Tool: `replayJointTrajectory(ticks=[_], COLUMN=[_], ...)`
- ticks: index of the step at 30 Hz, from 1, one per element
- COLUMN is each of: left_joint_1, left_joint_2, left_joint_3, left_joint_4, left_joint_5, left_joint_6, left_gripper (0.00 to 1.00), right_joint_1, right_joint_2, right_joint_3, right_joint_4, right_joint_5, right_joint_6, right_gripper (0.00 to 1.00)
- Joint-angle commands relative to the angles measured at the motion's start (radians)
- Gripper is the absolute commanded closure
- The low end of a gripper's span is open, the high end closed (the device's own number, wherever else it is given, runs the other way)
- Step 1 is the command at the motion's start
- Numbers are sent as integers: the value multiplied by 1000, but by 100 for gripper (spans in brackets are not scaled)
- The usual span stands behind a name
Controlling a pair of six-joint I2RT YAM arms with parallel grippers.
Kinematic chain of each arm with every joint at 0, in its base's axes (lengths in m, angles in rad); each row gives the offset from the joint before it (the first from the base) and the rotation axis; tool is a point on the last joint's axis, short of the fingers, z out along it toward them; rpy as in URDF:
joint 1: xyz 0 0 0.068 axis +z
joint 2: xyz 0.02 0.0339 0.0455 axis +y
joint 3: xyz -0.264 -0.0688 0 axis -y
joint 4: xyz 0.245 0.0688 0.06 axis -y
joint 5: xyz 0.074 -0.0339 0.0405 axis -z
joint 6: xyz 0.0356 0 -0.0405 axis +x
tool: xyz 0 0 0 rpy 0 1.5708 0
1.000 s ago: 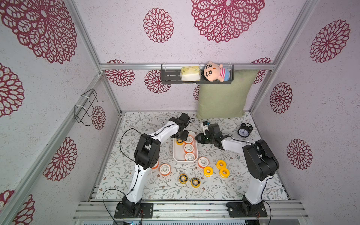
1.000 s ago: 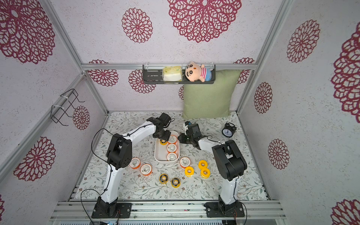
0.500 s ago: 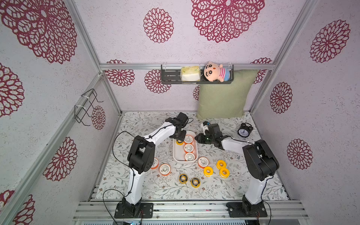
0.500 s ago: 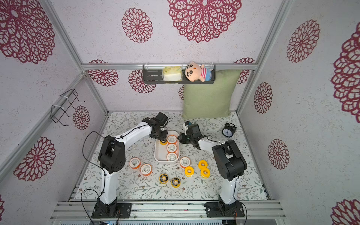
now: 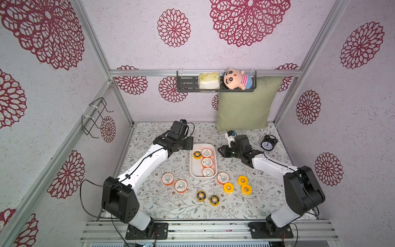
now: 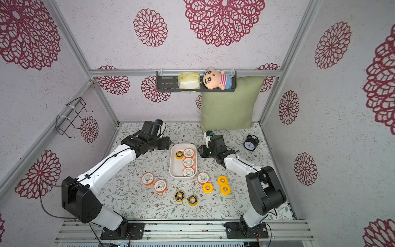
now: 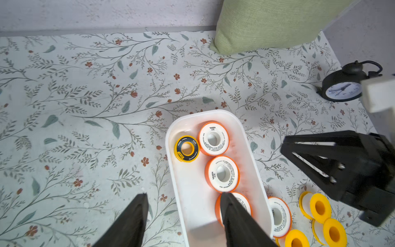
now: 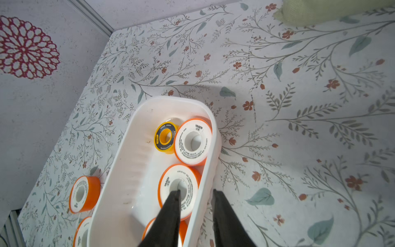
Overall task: Put the sealing tape into the storage box
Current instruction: Pick up the sealing tape at the center of the board.
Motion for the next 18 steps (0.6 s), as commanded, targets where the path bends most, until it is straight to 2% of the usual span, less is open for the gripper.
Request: replayJointTrajectory(ticks=[1,4,9,18], left_joint_1=[37,78,97,137], left_joint_2=[-56,-106,-173,-253], left_joint_3=[-52,-114,-173,-256], left_joint_4=[27,44,41,25], left_joint_5=[10,22,9,-8], left_joint_6=[-5,-6,-33,-35], left_gripper=[38,38,38,37], right_joint_1=[24,60,175,397], right_joint_2=[-85,-147,-224,-295], right_joint_3=[-32,-60,-101,-184], right_joint_4=[-74,-133,-259,-346], right_joint_5=[57,98,192,255], right_joint_6=[-75,-112,-163,-116], right_gripper=[68,66,61,58])
